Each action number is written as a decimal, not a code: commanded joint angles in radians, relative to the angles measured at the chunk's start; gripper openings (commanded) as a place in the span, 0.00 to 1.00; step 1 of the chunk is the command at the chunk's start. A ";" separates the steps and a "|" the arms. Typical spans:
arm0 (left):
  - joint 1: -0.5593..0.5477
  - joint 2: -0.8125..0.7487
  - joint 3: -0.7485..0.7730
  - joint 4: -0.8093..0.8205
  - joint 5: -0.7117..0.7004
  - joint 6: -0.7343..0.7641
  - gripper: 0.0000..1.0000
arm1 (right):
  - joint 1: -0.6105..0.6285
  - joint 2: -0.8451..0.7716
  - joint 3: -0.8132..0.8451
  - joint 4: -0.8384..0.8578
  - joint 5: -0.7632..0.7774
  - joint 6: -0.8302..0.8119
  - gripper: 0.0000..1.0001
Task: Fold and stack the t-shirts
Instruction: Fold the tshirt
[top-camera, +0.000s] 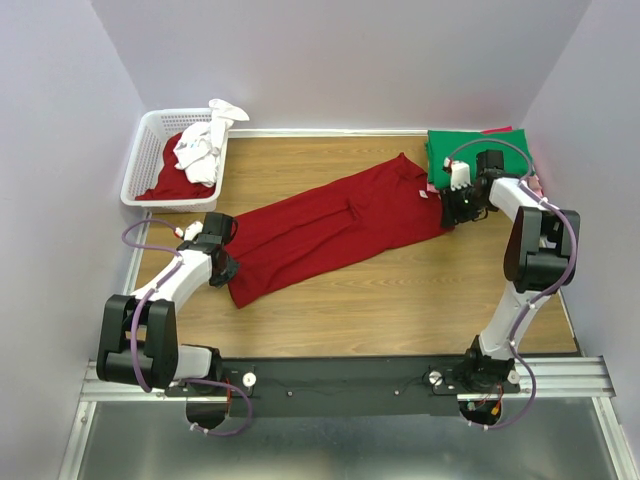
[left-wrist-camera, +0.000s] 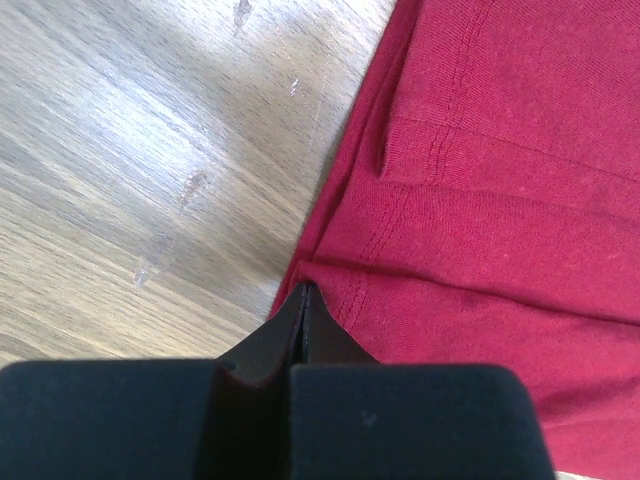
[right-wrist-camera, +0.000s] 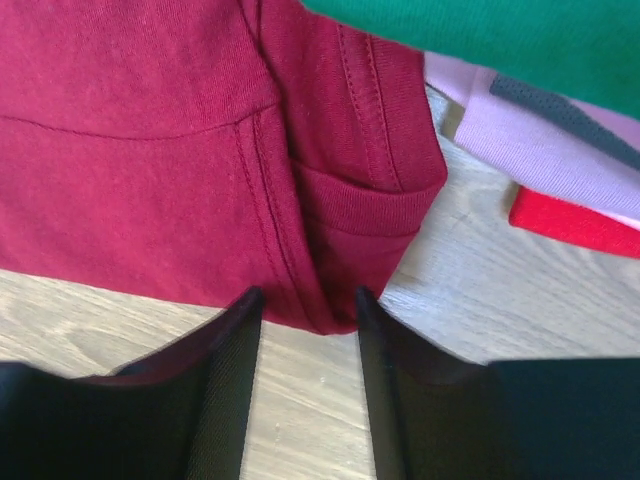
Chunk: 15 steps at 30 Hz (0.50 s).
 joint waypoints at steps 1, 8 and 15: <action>0.010 -0.007 0.005 0.018 0.005 0.012 0.00 | 0.000 0.013 0.015 -0.009 0.006 -0.035 0.44; 0.029 -0.008 0.020 0.006 -0.009 0.029 0.00 | -0.007 0.005 0.001 -0.009 0.020 -0.062 0.14; 0.068 -0.025 0.034 -0.006 -0.021 0.053 0.00 | -0.039 -0.013 0.010 -0.008 0.034 -0.070 0.00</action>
